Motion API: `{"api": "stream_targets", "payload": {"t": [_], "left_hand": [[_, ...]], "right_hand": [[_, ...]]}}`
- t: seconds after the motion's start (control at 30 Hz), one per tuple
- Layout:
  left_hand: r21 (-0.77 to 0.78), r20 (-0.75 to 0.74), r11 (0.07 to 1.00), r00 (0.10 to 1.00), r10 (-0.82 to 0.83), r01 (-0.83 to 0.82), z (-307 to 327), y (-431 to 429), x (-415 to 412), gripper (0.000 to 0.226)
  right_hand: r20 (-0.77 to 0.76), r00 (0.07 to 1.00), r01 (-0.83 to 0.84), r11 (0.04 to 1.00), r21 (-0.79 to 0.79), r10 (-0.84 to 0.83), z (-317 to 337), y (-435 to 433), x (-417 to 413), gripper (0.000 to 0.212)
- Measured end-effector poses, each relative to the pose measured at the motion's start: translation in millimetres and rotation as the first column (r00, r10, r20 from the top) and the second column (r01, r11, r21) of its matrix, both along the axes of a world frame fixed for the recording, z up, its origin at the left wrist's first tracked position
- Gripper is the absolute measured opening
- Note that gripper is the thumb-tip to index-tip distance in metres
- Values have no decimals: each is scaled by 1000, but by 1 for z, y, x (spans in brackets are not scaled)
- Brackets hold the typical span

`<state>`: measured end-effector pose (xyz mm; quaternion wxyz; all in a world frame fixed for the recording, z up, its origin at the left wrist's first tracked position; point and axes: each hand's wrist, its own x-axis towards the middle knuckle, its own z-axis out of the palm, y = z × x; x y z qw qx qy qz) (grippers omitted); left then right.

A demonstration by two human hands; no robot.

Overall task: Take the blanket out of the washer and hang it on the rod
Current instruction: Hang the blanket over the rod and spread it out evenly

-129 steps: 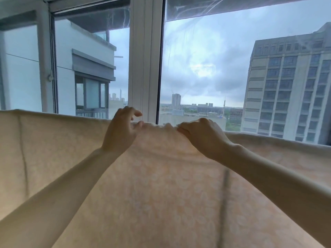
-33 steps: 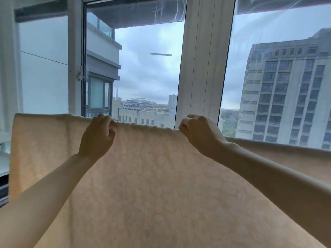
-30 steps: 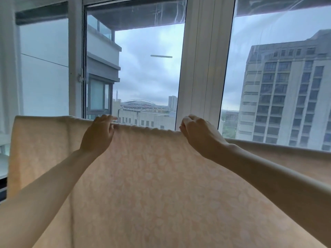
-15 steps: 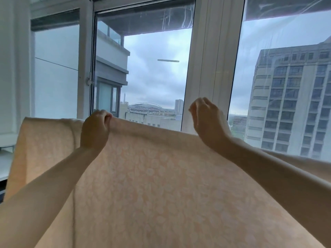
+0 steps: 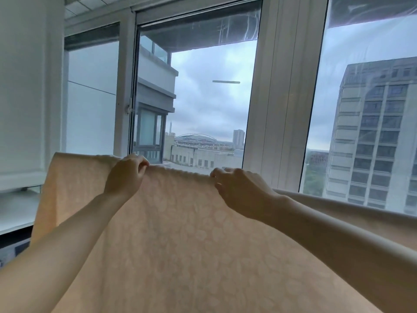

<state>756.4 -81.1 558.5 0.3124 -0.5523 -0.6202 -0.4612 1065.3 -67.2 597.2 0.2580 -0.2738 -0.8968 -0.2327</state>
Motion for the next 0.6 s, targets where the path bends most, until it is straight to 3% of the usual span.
{"api": "stream_targets", "payload": {"t": [0.33,0.6], "left_hand": [[-46,-15,996,997,77,-77,-11,-6,-68,17],[-145,-60,989,998,-32,23,-11,8,-134,28]], "right_hand": [[37,999,-10,998,60,8,-2,0,-64,25],[22,1000,4,996,90,-6,-3,6,-129,22]]}}
